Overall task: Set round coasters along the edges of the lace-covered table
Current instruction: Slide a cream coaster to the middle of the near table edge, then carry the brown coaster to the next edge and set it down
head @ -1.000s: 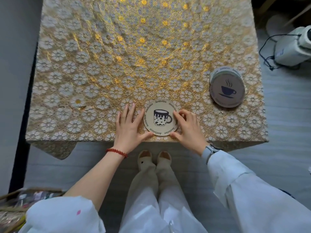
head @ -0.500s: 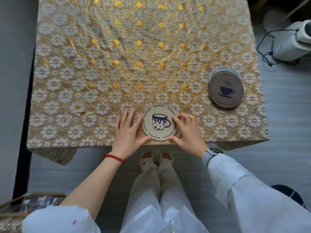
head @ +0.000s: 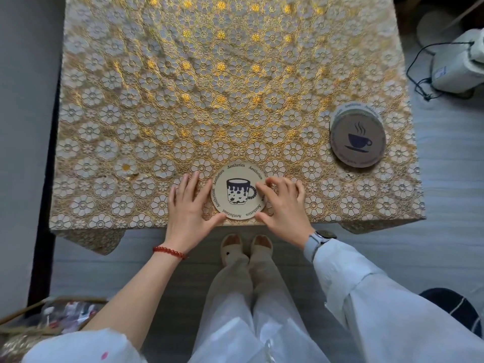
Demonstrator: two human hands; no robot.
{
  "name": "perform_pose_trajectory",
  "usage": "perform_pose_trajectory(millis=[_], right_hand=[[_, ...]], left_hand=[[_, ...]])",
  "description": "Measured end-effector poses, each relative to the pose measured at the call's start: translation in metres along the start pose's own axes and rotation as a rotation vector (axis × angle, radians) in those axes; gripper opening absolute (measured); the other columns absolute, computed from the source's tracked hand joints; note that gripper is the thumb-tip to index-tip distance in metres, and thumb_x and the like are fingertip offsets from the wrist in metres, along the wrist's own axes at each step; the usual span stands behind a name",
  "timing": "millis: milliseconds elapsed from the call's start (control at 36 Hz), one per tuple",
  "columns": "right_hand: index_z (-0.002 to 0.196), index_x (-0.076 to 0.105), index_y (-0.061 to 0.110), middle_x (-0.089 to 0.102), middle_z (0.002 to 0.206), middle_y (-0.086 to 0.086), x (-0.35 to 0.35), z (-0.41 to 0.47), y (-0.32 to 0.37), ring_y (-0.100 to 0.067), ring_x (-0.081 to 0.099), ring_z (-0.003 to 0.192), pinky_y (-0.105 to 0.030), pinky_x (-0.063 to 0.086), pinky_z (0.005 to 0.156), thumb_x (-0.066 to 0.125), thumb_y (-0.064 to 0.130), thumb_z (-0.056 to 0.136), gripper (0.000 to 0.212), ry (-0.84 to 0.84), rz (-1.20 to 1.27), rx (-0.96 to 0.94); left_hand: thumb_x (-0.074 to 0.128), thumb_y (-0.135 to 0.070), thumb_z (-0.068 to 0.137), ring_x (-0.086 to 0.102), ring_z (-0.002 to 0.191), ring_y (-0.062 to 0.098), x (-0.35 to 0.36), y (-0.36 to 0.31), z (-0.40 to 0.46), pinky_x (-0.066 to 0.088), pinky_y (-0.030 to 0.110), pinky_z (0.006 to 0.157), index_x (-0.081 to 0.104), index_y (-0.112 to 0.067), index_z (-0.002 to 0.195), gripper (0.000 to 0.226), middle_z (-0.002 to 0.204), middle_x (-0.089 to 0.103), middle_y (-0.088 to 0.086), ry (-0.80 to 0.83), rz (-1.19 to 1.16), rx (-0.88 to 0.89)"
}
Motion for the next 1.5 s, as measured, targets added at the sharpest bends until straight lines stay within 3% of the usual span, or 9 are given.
perform_pose_trajectory(millis=[389,528,639,694,806,889,1028,1167,1500], right_hand=[[0.128,0.038,0.031,0.037,0.136,0.001,-0.001,0.001,-0.003,-0.022,0.022,0.132,-0.053,0.004,0.112,0.064,0.041,0.074,0.060,0.020,-0.001,0.000],[0.128,0.042,0.028,0.038,0.139,0.003,-0.010,0.001,-0.005,-0.019,0.023,0.134,-0.050,0.004,0.113,0.060,0.040,0.080,0.053,0.073,0.067,0.001],[0.128,0.044,0.019,0.045,0.134,-0.002,-0.034,0.007,-0.021,-0.016,0.042,0.122,-0.040,0.034,0.108,0.052,0.028,0.088,0.042,0.019,0.258,0.097],[0.125,0.047,0.014,0.049,0.129,-0.007,-0.048,0.010,-0.037,-0.017,0.046,0.116,-0.036,0.039,0.104,0.049,0.021,0.090,0.036,-0.079,0.212,0.166],[0.121,0.049,0.006,0.052,0.125,-0.015,-0.068,0.011,-0.071,-0.029,0.042,0.116,-0.044,0.039,0.099,0.049,0.016,0.089,0.034,-0.176,0.068,0.342],[0.127,0.043,0.010,0.043,0.134,-0.015,-0.079,0.017,-0.092,-0.031,0.035,0.124,-0.050,0.035,0.103,0.052,0.022,0.087,0.043,-0.116,-0.032,0.477],[0.137,0.028,0.016,0.022,0.148,-0.012,-0.095,0.038,-0.107,-0.032,0.018,0.136,-0.054,0.022,0.110,0.055,0.030,0.085,0.060,-0.083,-0.020,0.527],[0.139,0.023,0.019,0.016,0.151,-0.011,-0.110,0.056,-0.149,-0.032,0.011,0.138,-0.056,0.019,0.111,0.053,0.031,0.087,0.062,-0.075,0.026,0.549],[0.138,0.027,0.018,0.016,0.152,-0.011,-0.110,0.060,-0.145,-0.033,0.007,0.139,-0.057,0.018,0.111,0.052,0.028,0.087,0.058,-0.130,0.064,0.583]], left_hand=[[0.055,-0.065,0.072,0.001,0.143,0.023,-0.001,-0.001,-0.003,0.001,0.047,0.115,0.027,-0.028,0.140,0.082,0.155,0.012,0.005,0.029,0.044,-0.031],[0.060,-0.064,0.066,0.010,0.139,0.023,-0.012,-0.005,0.004,0.007,0.049,0.112,0.034,-0.031,0.133,0.079,0.150,0.022,0.004,0.062,0.049,-0.044],[0.058,-0.068,0.062,0.024,0.131,0.024,-0.024,-0.016,0.021,0.015,0.050,0.109,0.044,-0.027,0.124,0.076,0.140,0.034,0.007,0.088,0.046,-0.112],[0.055,-0.072,0.062,0.024,0.132,0.026,-0.028,-0.025,0.030,0.013,0.054,0.109,0.040,-0.026,0.126,0.080,0.142,0.032,0.009,0.146,0.066,-0.171],[0.055,-0.073,0.064,0.009,0.140,0.031,-0.027,-0.042,0.036,0.001,0.063,0.108,0.017,-0.023,0.140,0.098,0.153,0.011,0.012,0.255,0.131,-0.245],[0.056,-0.064,0.071,0.004,0.142,0.031,-0.031,-0.058,0.044,0.002,0.061,0.111,0.010,-0.027,0.142,0.092,0.155,0.002,0.010,0.249,0.076,-0.182],[0.054,-0.065,0.073,0.000,0.141,0.030,-0.032,-0.055,0.043,0.005,0.062,0.112,0.015,-0.039,0.139,0.081,0.156,0.002,0.002,0.277,0.076,-0.031],[0.054,-0.076,0.061,-0.008,0.141,0.027,-0.008,-0.077,0.054,0.001,0.059,0.112,-0.001,-0.042,0.140,0.102,0.156,-0.005,0.001,0.316,0.185,0.069],[0.066,-0.068,0.056,0.007,0.136,0.027,-0.004,-0.078,0.047,0.017,0.052,0.109,0.007,-0.035,0.140,0.107,0.150,0.009,0.004,0.200,0.148,-0.005]])
Point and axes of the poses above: each hand's wrist, its own z-axis towards the middle knuckle, its own x-axis out of the palm, y = z × x, the point moved 1 cm from there along z, towards the middle knuckle
